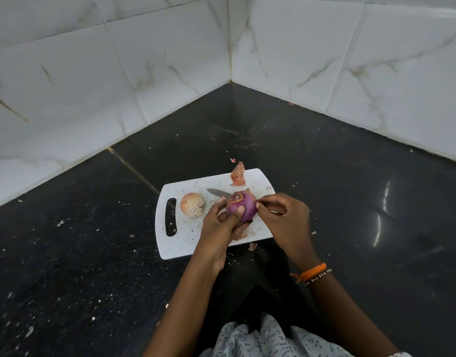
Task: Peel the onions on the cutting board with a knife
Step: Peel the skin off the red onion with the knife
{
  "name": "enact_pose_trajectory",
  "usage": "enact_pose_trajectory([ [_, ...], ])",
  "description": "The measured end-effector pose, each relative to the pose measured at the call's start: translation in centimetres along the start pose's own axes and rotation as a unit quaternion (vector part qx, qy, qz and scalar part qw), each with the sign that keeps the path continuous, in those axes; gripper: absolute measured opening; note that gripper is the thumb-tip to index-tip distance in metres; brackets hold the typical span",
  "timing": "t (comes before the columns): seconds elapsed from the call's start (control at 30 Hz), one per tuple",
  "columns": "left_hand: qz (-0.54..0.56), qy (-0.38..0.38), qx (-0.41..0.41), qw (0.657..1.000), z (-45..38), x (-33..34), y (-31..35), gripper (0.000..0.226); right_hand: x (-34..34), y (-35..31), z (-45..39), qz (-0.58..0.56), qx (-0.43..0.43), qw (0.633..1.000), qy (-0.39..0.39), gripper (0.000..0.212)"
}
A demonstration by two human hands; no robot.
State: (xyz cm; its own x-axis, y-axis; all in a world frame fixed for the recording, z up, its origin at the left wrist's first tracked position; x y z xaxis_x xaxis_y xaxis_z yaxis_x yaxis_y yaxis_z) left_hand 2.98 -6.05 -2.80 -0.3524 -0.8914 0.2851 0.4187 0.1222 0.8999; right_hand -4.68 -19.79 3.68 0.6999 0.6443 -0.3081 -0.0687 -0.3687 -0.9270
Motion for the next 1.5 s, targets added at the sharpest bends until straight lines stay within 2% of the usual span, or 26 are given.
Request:
enact_pose_trajectory([
  [0.1,-0.011,-0.003,0.006,1.0,0.1,0.0,0.2,0.074,0.1,0.0,0.0,-0.018,0.005,1.0,-0.012,0.012],
  [0.3,-0.03,-0.004,-0.005,1.0,0.1,0.0,0.1,0.051,0.0,0.3,-0.1,-0.011,0.001,1.0,-0.005,0.01],
  [0.57,-0.031,-0.009,-0.004,0.999,0.2,0.2,0.2,0.074,0.1,0.2,-0.2,-0.033,-0.001,0.999,-0.026,0.011],
  [0.83,-0.014,-0.023,-0.011,1.0,0.2,0.3,0.1,0.073,-0.1,0.5,-0.3,-0.027,-0.001,1.0,-0.015,0.009],
  [1.0,-0.063,-0.008,0.006,0.998,0.1,0.1,0.3,0.039,0.1,1.3,-0.3,-0.019,0.031,0.999,-0.004,0.002],
  [1.07,-0.082,-0.005,0.017,0.996,0.1,0.1,0.5,0.033,0.1,1.6,-0.4,-0.022,0.045,0.999,-0.007,0.005],
  [1.5,-0.107,0.009,0.01,0.994,0.1,-0.1,0.4,0.05,0.1,1.5,-0.3,0.0,0.03,0.999,-0.012,0.013],
])
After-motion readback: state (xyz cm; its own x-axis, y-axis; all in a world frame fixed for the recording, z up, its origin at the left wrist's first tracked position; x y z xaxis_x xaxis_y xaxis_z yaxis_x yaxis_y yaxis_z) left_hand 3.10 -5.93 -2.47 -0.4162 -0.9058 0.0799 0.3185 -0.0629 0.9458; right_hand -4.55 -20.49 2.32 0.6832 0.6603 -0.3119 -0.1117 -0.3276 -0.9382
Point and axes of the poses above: each hand's wrist, its own z-axis away from the middle knuckle, its own x-axis out of the palm, y = z × x, the point moved 9 cm from there along -z, towards the middle knuckle, and after that the axes turned 2 degrees about x, right-handed, at the moved point
